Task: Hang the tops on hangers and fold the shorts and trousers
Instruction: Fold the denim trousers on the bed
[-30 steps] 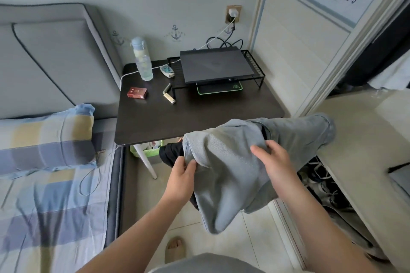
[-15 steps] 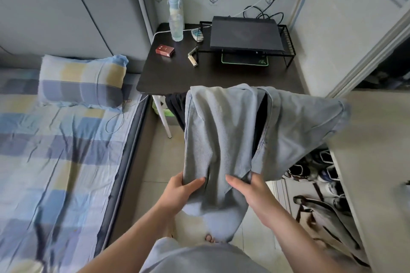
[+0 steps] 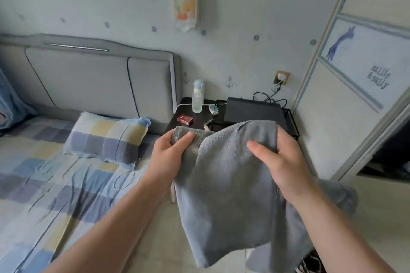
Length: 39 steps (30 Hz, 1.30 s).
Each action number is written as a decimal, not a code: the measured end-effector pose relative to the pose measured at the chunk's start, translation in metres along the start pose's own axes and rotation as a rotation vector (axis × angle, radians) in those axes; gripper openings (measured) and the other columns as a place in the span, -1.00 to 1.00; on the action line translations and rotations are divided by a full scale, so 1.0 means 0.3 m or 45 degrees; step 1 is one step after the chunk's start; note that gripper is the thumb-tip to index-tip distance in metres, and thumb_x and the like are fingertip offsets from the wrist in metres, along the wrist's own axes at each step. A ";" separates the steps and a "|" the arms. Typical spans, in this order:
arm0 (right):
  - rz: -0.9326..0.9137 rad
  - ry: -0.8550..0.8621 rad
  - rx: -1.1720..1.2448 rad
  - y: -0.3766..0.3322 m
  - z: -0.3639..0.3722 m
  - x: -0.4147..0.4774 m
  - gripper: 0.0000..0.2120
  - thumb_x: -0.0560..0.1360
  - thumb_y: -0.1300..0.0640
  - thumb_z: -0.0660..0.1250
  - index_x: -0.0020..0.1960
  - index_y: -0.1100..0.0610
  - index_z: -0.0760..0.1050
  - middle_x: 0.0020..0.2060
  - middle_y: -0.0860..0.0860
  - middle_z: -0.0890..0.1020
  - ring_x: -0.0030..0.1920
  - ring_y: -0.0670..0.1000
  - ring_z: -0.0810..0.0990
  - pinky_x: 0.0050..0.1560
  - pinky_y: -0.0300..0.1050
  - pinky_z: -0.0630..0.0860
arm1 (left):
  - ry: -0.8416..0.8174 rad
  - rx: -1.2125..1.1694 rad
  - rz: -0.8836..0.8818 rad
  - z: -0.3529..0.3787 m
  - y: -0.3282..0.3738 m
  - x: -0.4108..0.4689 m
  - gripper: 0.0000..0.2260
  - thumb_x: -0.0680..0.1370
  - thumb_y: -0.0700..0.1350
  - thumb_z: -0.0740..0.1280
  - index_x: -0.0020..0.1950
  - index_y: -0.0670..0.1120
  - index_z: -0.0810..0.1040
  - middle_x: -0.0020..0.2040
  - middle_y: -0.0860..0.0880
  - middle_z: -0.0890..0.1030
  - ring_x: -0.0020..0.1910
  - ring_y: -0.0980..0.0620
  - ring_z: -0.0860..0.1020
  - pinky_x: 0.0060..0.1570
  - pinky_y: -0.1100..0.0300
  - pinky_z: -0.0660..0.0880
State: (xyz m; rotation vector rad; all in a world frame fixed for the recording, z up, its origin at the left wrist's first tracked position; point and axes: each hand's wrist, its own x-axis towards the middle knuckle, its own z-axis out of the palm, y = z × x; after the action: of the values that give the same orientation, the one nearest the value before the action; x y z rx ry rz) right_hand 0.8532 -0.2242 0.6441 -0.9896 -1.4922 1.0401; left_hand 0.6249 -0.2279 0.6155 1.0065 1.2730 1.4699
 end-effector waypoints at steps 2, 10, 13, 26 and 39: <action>-0.112 -0.006 -0.010 -0.086 0.007 0.088 -0.87 0.53 0.27 0.39 0.05 0.12 0.61 -0.08 0.12 0.71 -0.03 0.12 0.68 0.02 -0.02 0.59 | 0.006 -0.039 0.071 -0.003 0.115 0.069 -0.86 0.60 -0.12 0.38 -0.09 -0.12 0.70 -0.10 -0.20 0.72 -0.08 -0.17 0.69 -0.11 0.04 0.61; -0.507 0.121 -0.077 -0.500 0.168 0.346 -0.84 0.45 0.09 0.37 -0.03 0.15 0.59 -0.11 0.37 0.57 -0.16 0.17 0.55 -0.04 0.08 0.48 | -0.006 -0.087 0.460 -0.121 0.619 0.234 -0.80 0.61 -0.12 0.35 -0.16 -0.06 0.72 -0.20 -0.10 0.70 -0.18 0.01 0.64 -0.19 0.18 0.56; -0.667 0.140 -0.149 -0.689 0.283 0.404 -0.82 0.44 0.08 0.36 -0.04 0.18 0.56 -0.14 0.31 0.58 -0.16 0.24 0.56 -0.08 0.15 0.53 | -0.044 -0.037 0.581 -0.231 0.841 0.259 -0.77 0.54 -0.05 0.38 -0.05 -0.23 0.65 -0.16 -0.14 0.61 -0.13 -0.03 0.55 -0.06 0.06 0.45; -1.200 0.155 -0.224 -1.392 0.964 0.535 -0.88 0.57 0.18 0.36 0.07 0.01 0.51 -0.08 -0.11 0.63 -0.10 -0.22 0.59 -0.16 -0.37 0.46 | 0.237 0.080 0.951 -0.948 1.633 0.137 -0.84 0.61 -0.17 0.32 -0.05 -0.08 0.70 -0.14 -0.08 0.71 -0.20 0.00 0.65 -0.17 0.10 0.62; -1.148 -0.269 0.128 -1.614 1.864 0.449 -0.64 0.58 0.14 0.35 0.35 0.00 0.43 0.15 -0.11 0.59 0.16 -0.09 0.57 0.28 0.06 0.51 | 0.685 0.368 1.168 -1.742 1.901 -0.248 -0.66 0.58 -0.21 0.34 0.32 0.06 0.59 0.08 0.02 0.71 0.05 -0.02 0.69 -0.02 0.07 0.63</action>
State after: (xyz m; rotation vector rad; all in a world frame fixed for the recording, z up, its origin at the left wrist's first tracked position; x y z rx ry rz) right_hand 0.2486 -0.3010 1.0844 -0.0672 -1.7693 0.5473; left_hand 0.0697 -0.4527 1.1107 1.5778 1.5055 2.4195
